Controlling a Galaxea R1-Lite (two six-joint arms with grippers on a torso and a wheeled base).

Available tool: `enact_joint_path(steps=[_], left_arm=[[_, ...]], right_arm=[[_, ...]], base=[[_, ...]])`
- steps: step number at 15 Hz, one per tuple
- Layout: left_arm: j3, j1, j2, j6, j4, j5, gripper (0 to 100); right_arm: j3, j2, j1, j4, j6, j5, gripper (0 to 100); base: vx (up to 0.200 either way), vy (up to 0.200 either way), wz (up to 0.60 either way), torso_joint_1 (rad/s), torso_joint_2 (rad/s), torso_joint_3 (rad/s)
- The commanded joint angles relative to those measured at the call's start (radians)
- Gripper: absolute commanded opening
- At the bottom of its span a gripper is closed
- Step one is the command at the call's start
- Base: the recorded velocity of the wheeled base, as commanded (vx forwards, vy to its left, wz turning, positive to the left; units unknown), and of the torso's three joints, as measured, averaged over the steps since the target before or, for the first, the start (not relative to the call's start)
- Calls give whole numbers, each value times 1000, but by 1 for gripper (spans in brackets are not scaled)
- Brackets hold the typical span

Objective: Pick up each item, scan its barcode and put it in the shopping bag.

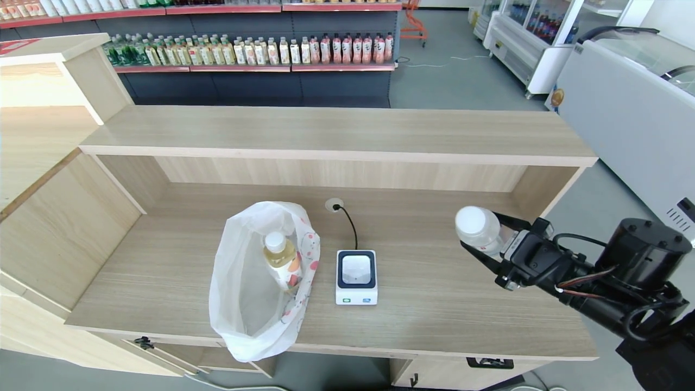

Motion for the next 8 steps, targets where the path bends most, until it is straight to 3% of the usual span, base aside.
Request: enact_joint_path(steps=[1, 5, 8], left_arm=[[0, 0, 0, 2, 0, 0, 100], [0, 0, 0, 3, 0, 0, 100], [0, 0, 0, 5, 0, 0, 100]], right_arm=[[-21, 28, -3, 0, 15, 13, 0], [-99, 108, -11, 0, 52, 90, 0], [-110, 156, -9, -1, 52, 131, 0]], base=[[0, 200, 0, 2, 7, 2], [0, 200, 0, 0, 4, -1], [0, 0, 0, 0, 0, 0]])
